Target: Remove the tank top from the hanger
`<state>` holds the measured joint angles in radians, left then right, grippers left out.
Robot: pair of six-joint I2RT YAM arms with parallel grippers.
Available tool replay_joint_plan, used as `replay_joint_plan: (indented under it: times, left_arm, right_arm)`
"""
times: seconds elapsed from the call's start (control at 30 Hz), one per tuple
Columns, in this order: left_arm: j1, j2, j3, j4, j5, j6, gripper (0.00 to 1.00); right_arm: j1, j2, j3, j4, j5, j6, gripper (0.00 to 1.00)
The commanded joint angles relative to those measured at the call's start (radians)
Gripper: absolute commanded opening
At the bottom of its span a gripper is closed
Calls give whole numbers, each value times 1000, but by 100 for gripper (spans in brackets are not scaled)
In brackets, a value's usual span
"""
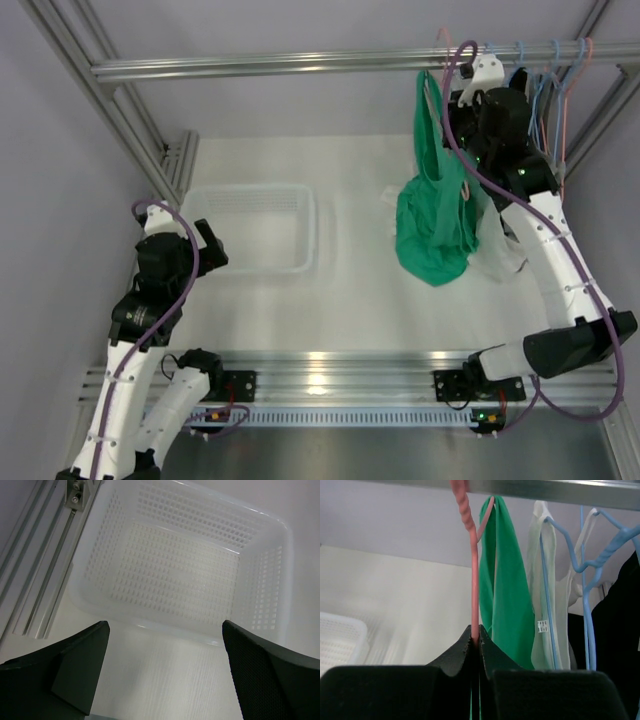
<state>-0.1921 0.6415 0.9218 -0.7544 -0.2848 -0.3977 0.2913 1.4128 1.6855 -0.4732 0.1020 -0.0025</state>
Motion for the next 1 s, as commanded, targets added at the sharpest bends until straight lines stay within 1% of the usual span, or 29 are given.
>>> replay_joint_plan:
  times: [0.0, 0.27, 0.4, 0.5, 0.57, 0.7, 0.73, 0.8, 0.83, 0.87, 0.9, 0.93, 0.97]
  left_arm:
    - [-4, -5, -8, 63, 3, 0, 99]
    - [-4, -13, -8, 61, 3, 0, 99]
    - [-4, -11, -8, 63, 4, 2, 99]
    - [-4, -6, -8, 63, 9, 0, 99]
    - [-4, 3, -5, 64, 28, 11, 99]
    - [-4, 38, 25, 119, 232, 33, 99]
    - [-4, 53, 64, 131, 353, 31, 99]
    - [-7, 113, 118, 185, 465, 13, 99]
    - [-21, 136, 173, 208, 572, 4, 99]
    - [-38, 186, 205, 231, 610, -21, 99]
    - [-65, 214, 236, 253, 633, -35, 99]
    - [-154, 237, 262, 315, 645, -49, 99]
    - [-218, 292, 308, 352, 622, -53, 99]
  right_arm:
    - [-12, -80, -26, 255, -31, 51, 0]
    - [-12, -152, -110, 294, -93, 70, 0]
    - [-12, -201, -199, 308, -133, 96, 0]
    - [-14, -251, -262, 308, -177, 122, 0]
    - [-14, -293, -293, 306, -244, 131, 0]
    - [-12, -383, -387, 308, -335, 173, 0]
    - [-8, -423, -401, 309, -373, 182, 0]
    - [-1, -465, -456, 311, -403, 209, 0]
    - [3, -509, -474, 315, -422, 220, 0]
    - [6, -531, -490, 315, -432, 237, 0]
    - [14, -569, -518, 314, -447, 246, 0]
    - [16, -589, -530, 311, -476, 257, 0]
    - [16, -609, -543, 305, -493, 281, 0]
